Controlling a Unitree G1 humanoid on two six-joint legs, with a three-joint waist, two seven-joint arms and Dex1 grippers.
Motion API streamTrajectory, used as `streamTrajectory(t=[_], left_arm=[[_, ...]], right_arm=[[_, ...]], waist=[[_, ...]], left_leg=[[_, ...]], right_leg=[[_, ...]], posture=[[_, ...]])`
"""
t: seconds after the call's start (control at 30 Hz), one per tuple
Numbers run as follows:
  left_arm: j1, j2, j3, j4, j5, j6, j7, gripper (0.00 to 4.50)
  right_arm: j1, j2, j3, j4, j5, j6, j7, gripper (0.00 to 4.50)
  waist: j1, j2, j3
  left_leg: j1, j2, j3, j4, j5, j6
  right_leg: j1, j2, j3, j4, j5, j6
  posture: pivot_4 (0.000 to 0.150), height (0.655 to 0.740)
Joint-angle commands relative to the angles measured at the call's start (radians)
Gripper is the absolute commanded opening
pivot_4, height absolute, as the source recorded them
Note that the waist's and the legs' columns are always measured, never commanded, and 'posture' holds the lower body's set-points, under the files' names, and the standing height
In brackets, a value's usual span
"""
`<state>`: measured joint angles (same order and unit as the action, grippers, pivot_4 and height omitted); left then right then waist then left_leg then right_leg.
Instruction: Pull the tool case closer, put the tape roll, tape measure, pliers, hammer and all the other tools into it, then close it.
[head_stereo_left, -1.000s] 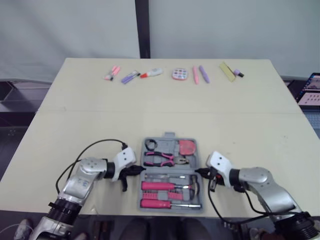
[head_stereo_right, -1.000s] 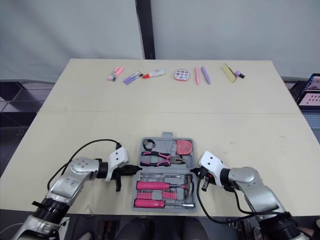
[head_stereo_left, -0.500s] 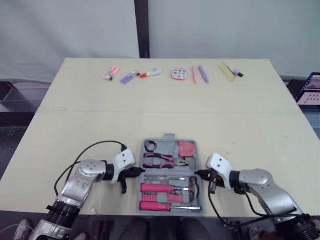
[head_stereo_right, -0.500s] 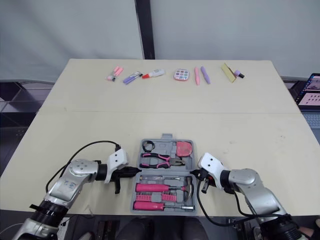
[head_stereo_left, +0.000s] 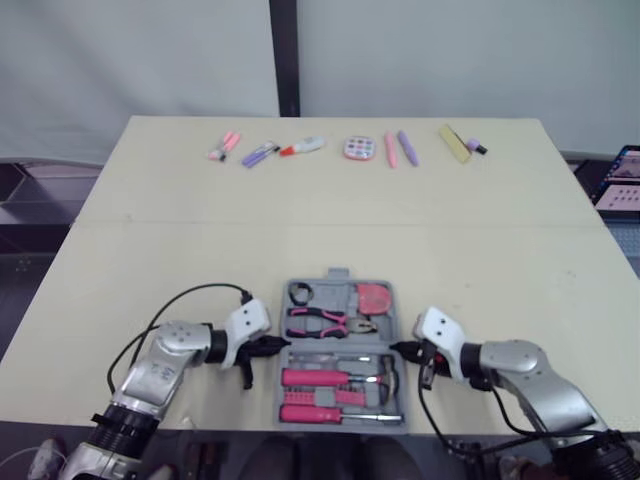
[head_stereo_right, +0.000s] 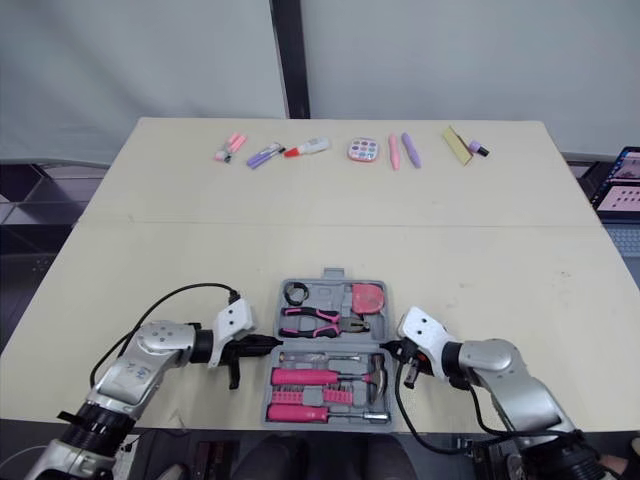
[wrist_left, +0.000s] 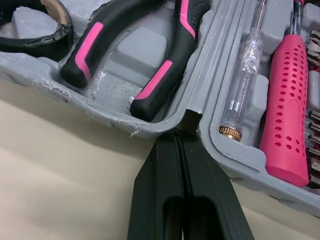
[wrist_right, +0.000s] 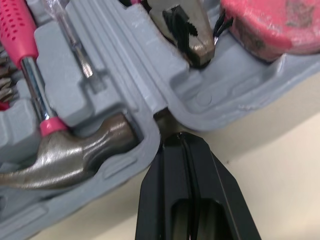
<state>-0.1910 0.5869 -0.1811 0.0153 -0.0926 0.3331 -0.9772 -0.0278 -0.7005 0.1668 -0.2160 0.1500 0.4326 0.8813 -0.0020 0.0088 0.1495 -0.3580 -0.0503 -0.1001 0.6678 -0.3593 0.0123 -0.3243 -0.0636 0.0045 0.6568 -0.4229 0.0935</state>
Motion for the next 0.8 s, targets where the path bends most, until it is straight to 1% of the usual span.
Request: streamTrajectory(t=[0.03, 0.17, 0.23, 0.37, 0.47, 0.5, 0.57, 0.63, 0.8], left_arm=[[0.009, 0.06, 0.067, 0.032, -0.015, -0.013, 0.002, 0.03], [0.027, 0.107, 0.121, 0.038, -0.04, -0.03, 0.001, 0.03], [0.049, 0.13, 0.174, 0.001, -0.095, -0.022, -0.034, 0.03], [0.147, 0.184, 0.262, -0.201, -0.263, 0.045, -0.141, 0.03], [0.259, 0.219, 0.29, -0.356, -0.335, 0.042, -0.192, 0.03], [0.29, 0.223, 0.294, -0.395, -0.35, 0.04, -0.198, 0.03], [0.354, 0.208, 0.288, -0.473, -0.398, 0.028, -0.212, 0.03], [0.396, 0.181, 0.262, -0.504, -0.395, -0.02, -0.211, 0.03], [0.431, 0.129, 0.169, -0.444, -0.284, -0.196, -0.204, 0.03]], right_arm=[[0.024, -0.033, -0.062, -0.043, 0.028, -0.018, 0.014, 0.0], [0.064, -0.065, -0.121, -0.07, 0.05, -0.017, 0.014, 0.0], [0.089, -0.085, -0.159, -0.089, 0.068, -0.018, 0.022, 0.0], [0.105, -0.104, -0.246, -0.135, 0.148, 0.029, 0.036, 0.0], [0.07, -0.093, -0.3, -0.16, 0.237, 0.117, 0.027, 0.0], [0.057, -0.09, -0.307, -0.166, 0.257, 0.146, 0.021, 0.0], [0.022, -0.082, -0.31, -0.174, 0.296, 0.207, 0.007, 0.0], [-0.018, -0.073, -0.3, -0.176, 0.326, 0.267, -0.002, 0.0], [-0.116, -0.065, -0.272, -0.157, 0.383, 0.393, -0.012, 0.0]], waist=[[-0.001, 0.0, 0.0], [0.0, 0.0, 0.0], [0.001, 0.0, 0.0], [0.001, -0.001, 0.001], [-0.001, 0.0, 0.001], [-0.002, 0.001, 0.001], [-0.001, 0.002, 0.002], [0.0, 0.002, 0.003], [0.005, 0.003, 0.003]], left_leg=[[0.0, 0.0, 0.0, 0.0, 0.0, 0.0], [0.0, 0.0, 0.0, -0.001, 0.001, -0.001], [0.0, 0.0, 0.0, -0.001, 0.001, -0.001], [-0.001, 0.001, 0.0, -0.001, 0.001, -0.001], [-0.002, 0.001, 0.0, -0.001, 0.001, -0.001], [-0.002, 0.001, 0.0, -0.001, 0.001, -0.001], [-0.003, 0.003, 0.001, -0.002, 0.001, -0.001], [-0.003, 0.003, 0.001, -0.002, 0.001, -0.001], [-0.008, 0.002, 0.001, 0.0, 0.001, -0.001]], right_leg=[[0.0, 0.0, 0.0, 0.0, 0.0, 0.0], [0.0, 0.0, 0.0, -0.001, 0.0, 0.0], [0.0, 0.0, 0.0, -0.002, 0.0, 0.0], [0.0, 0.0, 0.0, -0.003, 0.0, 0.0], [0.002, 0.0, 0.001, -0.007, 0.0, 0.0], [0.002, 0.0, 0.001, -0.012, 0.0, 0.0], [0.003, 0.001, 0.001, -0.013, 0.0, 0.0], [0.003, 0.001, 0.001, -0.014, 0.0, 0.0], [0.002, 0.001, 0.001, -0.016, 0.0, 0.0]], posture=[[0.15, 0.7336], [0.15, 0.7336], [0.15, 0.7336], [0.15, 0.7336], [0.15, 0.7336], [0.15, 0.7336], [0.15, 0.7336], [0.15, 0.7336], [0.15, 0.7336]])
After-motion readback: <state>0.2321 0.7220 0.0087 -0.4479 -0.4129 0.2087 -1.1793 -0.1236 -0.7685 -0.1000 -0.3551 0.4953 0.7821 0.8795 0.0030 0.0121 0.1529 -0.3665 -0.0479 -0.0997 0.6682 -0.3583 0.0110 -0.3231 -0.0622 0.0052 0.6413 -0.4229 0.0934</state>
